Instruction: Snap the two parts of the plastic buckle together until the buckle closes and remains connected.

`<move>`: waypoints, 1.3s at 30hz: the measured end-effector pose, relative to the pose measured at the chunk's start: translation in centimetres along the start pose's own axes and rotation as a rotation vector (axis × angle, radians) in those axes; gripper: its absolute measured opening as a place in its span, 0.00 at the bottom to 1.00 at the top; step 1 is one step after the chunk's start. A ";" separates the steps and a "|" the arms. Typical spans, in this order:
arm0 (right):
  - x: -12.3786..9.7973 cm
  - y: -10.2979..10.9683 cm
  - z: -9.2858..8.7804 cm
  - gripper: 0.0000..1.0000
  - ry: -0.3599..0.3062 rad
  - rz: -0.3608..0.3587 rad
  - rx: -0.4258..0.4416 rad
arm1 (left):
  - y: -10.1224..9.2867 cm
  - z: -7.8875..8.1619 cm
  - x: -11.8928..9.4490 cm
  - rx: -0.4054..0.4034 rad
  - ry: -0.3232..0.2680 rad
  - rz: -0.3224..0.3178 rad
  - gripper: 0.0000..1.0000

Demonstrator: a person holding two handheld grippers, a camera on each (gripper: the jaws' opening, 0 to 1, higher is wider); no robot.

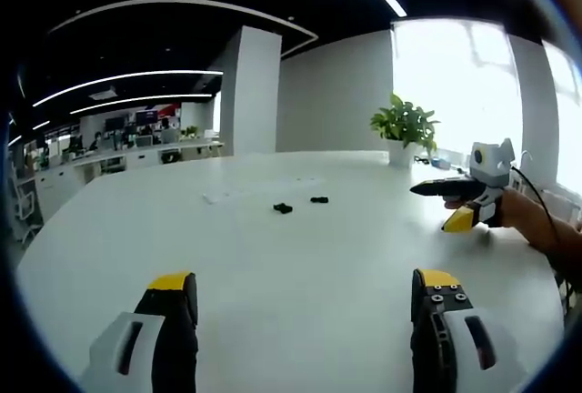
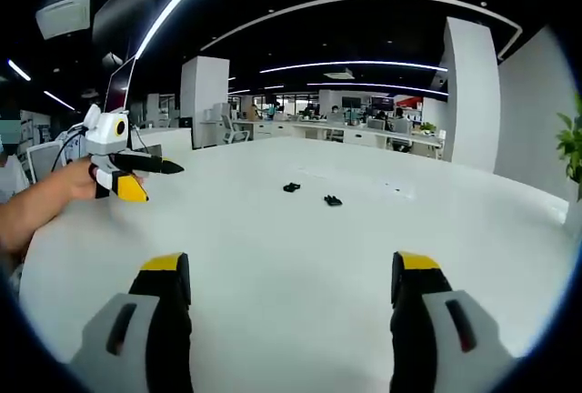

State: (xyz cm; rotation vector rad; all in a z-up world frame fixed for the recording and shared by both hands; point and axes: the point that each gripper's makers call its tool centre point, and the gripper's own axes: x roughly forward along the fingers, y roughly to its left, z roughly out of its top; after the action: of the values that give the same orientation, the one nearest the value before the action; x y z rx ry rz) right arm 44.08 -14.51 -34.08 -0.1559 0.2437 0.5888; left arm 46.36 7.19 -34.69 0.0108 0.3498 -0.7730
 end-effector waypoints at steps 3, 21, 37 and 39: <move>0.2 -0.3 0.0 0.92 0.000 -0.001 0.000 | -0.4 -0.1 -0.1 0.003 0.000 -0.002 0.99; 0.7 -0.7 -0.1 0.92 0.001 0.001 0.000 | -0.5 -0.4 0.7 0.019 0.008 -0.032 0.99; 1.6 -1.1 0.4 0.91 -0.018 0.003 0.013 | -0.6 0.9 1.7 -0.053 -0.073 -0.081 0.99; 1.8 -1.1 0.4 0.91 -0.018 0.005 0.014 | -0.1 1.1 1.8 -0.061 -0.076 -0.071 0.99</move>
State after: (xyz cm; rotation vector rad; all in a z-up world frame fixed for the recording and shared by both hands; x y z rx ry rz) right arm 46.20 -14.45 -34.13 -0.1366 0.2308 0.5928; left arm 47.84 5.71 -34.19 -0.0884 0.3026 -0.8309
